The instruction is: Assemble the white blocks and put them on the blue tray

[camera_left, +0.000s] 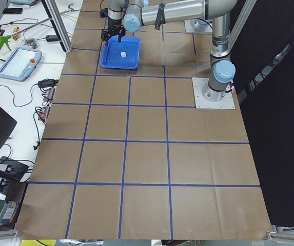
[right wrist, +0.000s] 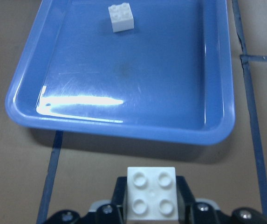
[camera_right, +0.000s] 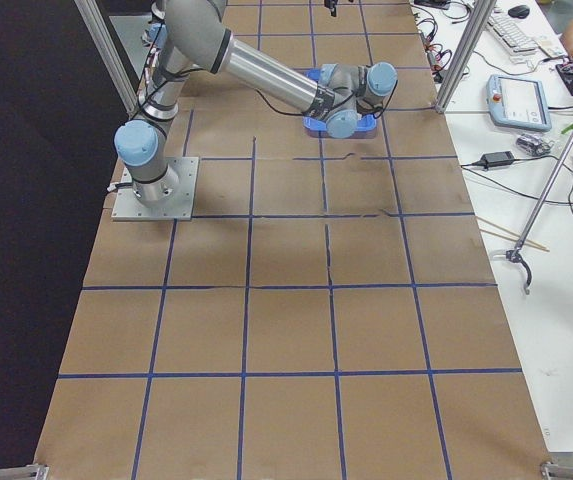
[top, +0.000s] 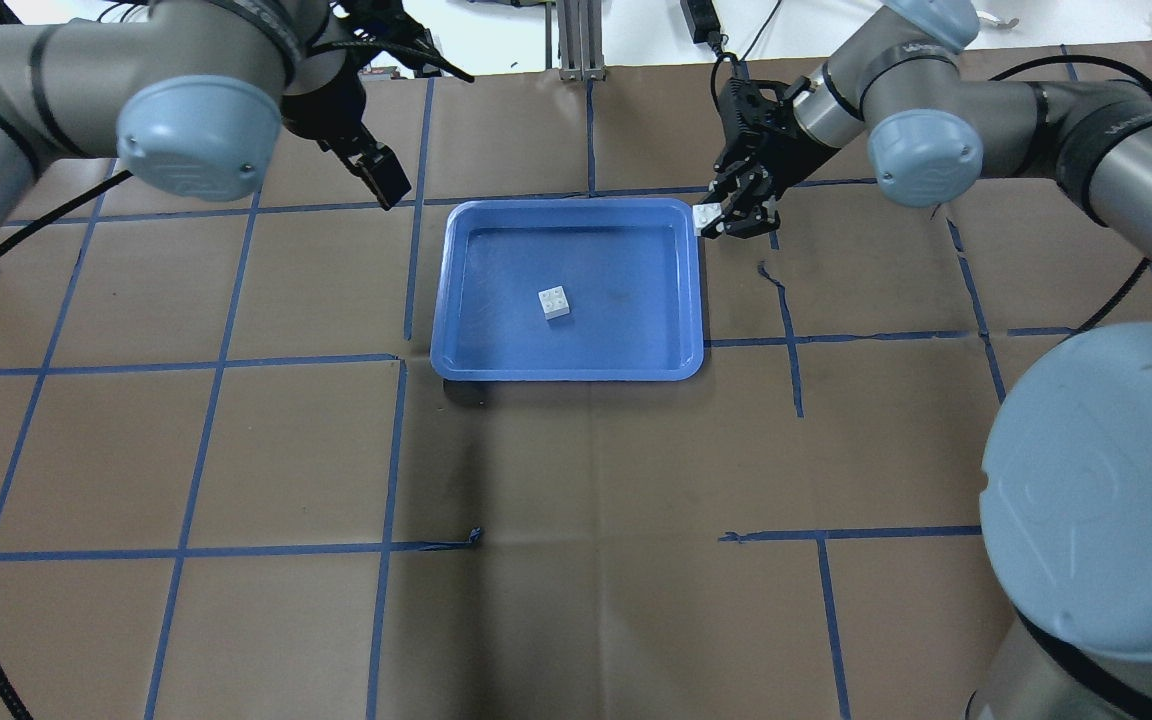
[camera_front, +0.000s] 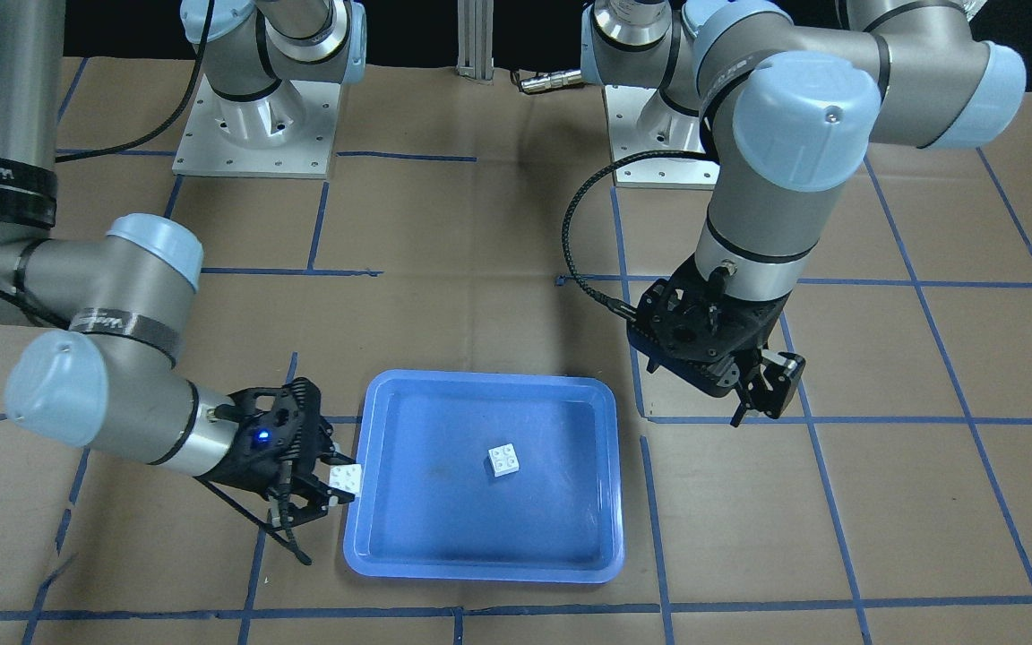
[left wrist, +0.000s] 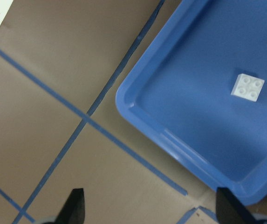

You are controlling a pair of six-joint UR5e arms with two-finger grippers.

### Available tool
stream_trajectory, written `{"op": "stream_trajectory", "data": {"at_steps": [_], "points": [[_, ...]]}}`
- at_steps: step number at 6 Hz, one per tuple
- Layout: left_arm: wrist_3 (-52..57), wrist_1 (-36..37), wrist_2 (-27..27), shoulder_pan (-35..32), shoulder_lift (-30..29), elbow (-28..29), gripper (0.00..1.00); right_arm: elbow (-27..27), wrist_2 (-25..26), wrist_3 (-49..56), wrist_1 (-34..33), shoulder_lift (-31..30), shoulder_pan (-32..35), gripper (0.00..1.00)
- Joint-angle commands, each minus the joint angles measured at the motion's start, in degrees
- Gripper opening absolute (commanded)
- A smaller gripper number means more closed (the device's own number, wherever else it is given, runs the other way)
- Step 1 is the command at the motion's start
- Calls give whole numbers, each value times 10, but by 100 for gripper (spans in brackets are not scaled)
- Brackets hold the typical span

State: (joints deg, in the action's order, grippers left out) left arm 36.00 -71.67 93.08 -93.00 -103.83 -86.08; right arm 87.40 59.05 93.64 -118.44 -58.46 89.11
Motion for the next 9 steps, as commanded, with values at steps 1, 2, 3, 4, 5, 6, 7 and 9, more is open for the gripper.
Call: {"op": "stream_trajectory", "data": {"at_steps": [1,2,3,4,5,6,7,9], "points": [[-161,-60,-22,10,27,1,98,8,4,-97,-86,25,67,19],[-228,-124,-15,10,56,1,98,24,5,-129,-130,36,88,19],[-282,-152,-6,10,75,0,98,53,5,-131,-181,41,91,20],[-311,-153,-15,10,82,2,99,75,4,-132,-206,41,93,20],[-326,-141,-17,9,95,3,99,86,4,-131,-223,43,96,20],[-324,-139,-98,11,93,-4,99,86,4,-131,-230,54,99,20],[-321,-126,-71,10,91,-19,99,86,4,-133,-245,64,110,20],[-332,-205,-1,18,99,-10,99,87,4,-134,-246,67,115,20]]}}
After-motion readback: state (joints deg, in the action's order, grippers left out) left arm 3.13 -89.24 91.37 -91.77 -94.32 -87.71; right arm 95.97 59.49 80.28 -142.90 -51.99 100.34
